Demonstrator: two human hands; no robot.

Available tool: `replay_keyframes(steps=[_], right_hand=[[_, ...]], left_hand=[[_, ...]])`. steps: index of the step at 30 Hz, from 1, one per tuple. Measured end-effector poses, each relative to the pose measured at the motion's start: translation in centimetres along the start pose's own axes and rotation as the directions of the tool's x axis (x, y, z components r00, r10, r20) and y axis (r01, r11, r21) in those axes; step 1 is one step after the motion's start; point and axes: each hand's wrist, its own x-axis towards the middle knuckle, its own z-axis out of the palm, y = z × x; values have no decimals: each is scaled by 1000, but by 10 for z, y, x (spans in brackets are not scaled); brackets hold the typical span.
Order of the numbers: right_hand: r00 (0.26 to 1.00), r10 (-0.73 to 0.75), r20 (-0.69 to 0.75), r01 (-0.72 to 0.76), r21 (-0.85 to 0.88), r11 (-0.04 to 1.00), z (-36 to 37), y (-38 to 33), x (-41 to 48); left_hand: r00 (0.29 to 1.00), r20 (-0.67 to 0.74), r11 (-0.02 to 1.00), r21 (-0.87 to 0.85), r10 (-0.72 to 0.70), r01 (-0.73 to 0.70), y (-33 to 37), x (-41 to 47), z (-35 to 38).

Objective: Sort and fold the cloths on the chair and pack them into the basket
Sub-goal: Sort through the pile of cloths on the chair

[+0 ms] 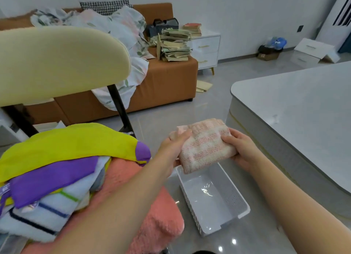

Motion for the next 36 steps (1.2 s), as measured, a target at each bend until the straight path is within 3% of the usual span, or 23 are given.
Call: replay_keyframes(steps=[4,7,11,14,17,22,25,29,33,36], right_hand=[[988,70,-139,-108,-285,952,-40,44,20],[975,97,-202,-199,-583,788,-64,83,39],[957,195,-215,-285,-828,482,-86,134,61],[930,284,-233,-315,-903,293,-100,167,76],[918,336,-209,-273,-949,158,-108,196,86],[931,340,-131,-136,-991,-10,-121,242,93],[925,360,-123,-84,-989,-122,-126,265,97],[914,392,-110,-81,-993,-88,-129,290,105],[896,441,-63,17,-984,-176,-126,312,110],[868,494,-54,61,-975,-212,-119,328,111]], left_hand=[[984,-121,987,78,-132,142,-47,44,19],[953,-226,942,222,-201,251,-94,80,25],[921,-281,765,519,-269,381,-148,119,38],[909,-261,549,731,-325,406,-182,138,53],[921,-195,379,867,-336,322,-212,151,59],[952,-71,219,965,-299,141,-252,168,64],[938,-1,-2,1000,-345,0,-268,175,70],[911,-19,-305,945,-413,-118,-292,183,73],[892,-40,-435,882,-451,-180,-312,188,62],[895,-71,-452,879,-440,-153,-323,193,51]])
